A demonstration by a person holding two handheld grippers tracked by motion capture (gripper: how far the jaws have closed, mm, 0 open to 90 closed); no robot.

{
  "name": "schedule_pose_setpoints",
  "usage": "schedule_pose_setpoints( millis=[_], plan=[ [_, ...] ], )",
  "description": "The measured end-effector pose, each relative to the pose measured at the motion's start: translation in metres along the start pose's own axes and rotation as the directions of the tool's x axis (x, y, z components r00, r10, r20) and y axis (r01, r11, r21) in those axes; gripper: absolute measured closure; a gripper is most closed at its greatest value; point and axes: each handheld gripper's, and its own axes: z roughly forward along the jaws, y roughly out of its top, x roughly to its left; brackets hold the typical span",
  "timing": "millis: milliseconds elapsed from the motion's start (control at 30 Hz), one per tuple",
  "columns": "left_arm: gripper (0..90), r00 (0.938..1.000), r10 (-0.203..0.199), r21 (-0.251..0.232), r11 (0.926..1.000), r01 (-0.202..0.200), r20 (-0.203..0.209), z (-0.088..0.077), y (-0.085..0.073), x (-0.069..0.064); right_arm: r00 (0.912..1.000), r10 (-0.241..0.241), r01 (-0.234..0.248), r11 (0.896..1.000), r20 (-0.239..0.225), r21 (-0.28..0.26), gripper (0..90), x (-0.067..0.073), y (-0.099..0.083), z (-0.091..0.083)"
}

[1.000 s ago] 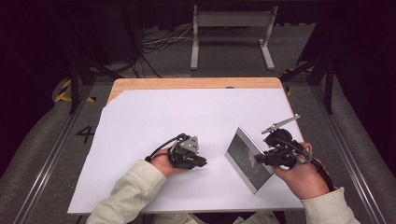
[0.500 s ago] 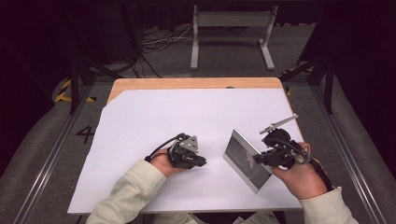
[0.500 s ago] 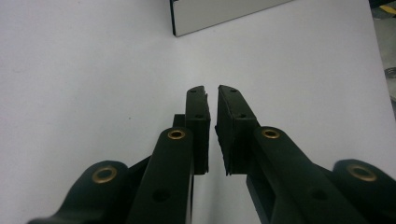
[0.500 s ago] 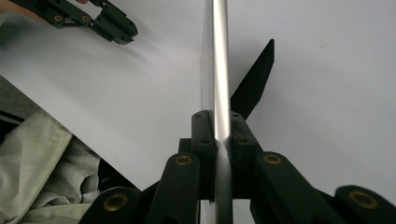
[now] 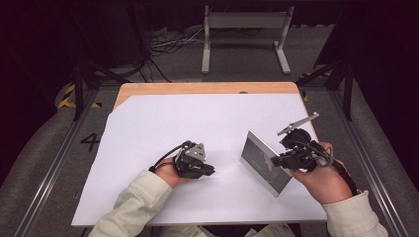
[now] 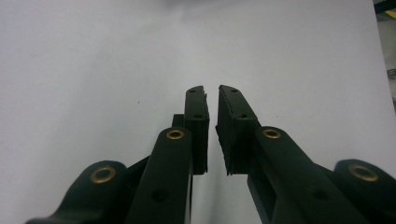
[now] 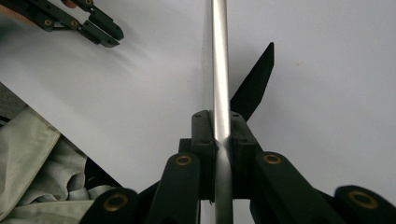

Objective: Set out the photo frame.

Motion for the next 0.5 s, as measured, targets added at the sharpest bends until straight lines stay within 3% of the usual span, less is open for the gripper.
schedule_pose_setpoints(
  millis=[133,267,500],
  plan=[
    [82.1,0.9996,-0.024,-0.007,0.9997,0.024,-0.018,-0.009,-0.010,0.000,0.9998,-0.019,0.019,1.000,0.003,-0.003,83.9,-0.002,0.007,-0.005],
    [82.0,0.9985,-0.046,-0.018,0.9988,0.045,-0.030,-0.017,-0.018,0.002,0.9949,-0.101,0.101,0.995,-0.003,0.003,83.9,-0.004,0.014,-0.008],
    [81.8,0.9960,-0.079,-0.036,0.9963,0.078,-0.041,-0.026,-0.027,0.003,0.9713,-0.233,0.234,0.972,-0.048,0.019,83.9,-0.009,0.030,-0.008]
  ],
)
